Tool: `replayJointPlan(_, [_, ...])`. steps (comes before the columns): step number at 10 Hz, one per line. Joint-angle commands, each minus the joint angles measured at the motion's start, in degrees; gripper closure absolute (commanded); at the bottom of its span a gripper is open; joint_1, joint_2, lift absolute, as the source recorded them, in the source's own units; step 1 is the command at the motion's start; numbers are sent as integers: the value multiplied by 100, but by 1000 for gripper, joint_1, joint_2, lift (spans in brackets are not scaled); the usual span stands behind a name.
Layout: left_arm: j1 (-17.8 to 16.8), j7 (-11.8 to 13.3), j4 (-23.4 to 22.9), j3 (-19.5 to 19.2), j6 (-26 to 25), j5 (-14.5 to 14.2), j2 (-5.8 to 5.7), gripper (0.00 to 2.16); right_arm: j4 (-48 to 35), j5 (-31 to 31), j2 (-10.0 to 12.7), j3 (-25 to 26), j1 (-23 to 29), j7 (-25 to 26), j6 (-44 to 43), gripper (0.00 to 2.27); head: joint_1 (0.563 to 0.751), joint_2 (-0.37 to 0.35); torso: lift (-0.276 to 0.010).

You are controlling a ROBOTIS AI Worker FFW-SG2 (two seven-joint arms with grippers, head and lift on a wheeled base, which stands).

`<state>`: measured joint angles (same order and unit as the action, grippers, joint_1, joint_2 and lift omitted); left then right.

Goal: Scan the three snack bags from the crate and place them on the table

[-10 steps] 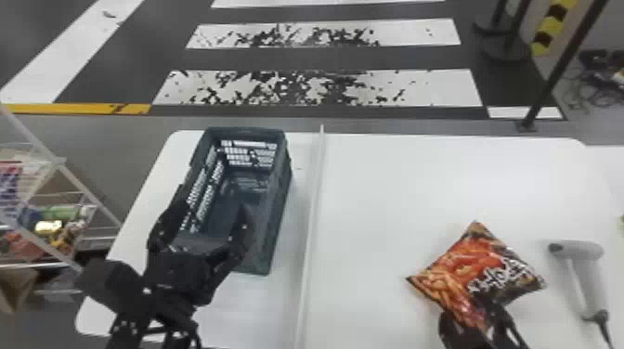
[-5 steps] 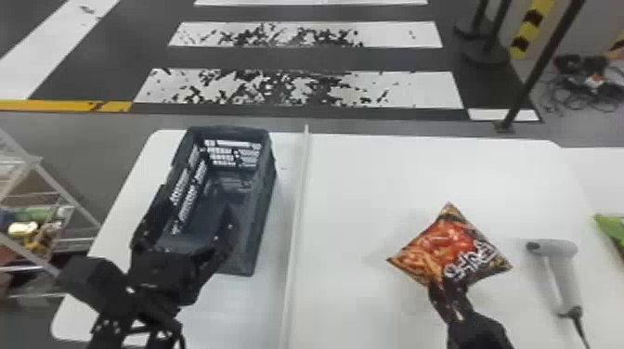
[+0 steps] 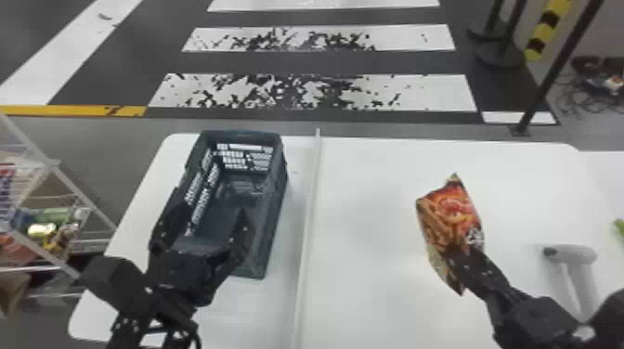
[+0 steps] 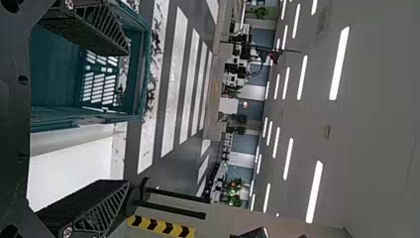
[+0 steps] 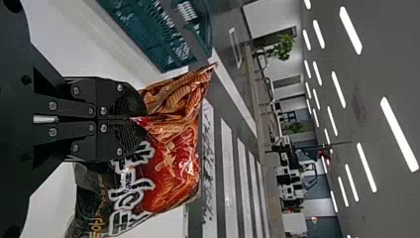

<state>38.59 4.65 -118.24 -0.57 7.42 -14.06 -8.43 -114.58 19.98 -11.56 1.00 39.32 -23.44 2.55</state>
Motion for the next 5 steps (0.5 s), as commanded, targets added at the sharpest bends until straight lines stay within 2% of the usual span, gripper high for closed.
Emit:
replayJointPlan(1, [-9,0,20,4,0,0,-1,73,-64,2010,295,709,-73,-618,1464,2186,695,90,-37])
replayJointPlan(2, [-1,0,20,4,0,0,-1,73,270,3099,436,1122,-337,-1031,2764,2186,695,85,-37])
replayJointPlan(3, [-18,0,20,39,0,0,-9,73,885,3838,453,1421,-724,-1365,3837,2186,695,82,-37])
replayJointPlan(4, [-27,18,20,57,0,0,-9,73,1386,4137,471,1553,-961,-1532,4399,2186,695,89,-37])
replayJointPlan(5, [-36,18,38,74,0,0,-9,73,1737,4224,488,1605,-1067,-1585,4364,2186,695,92,-37])
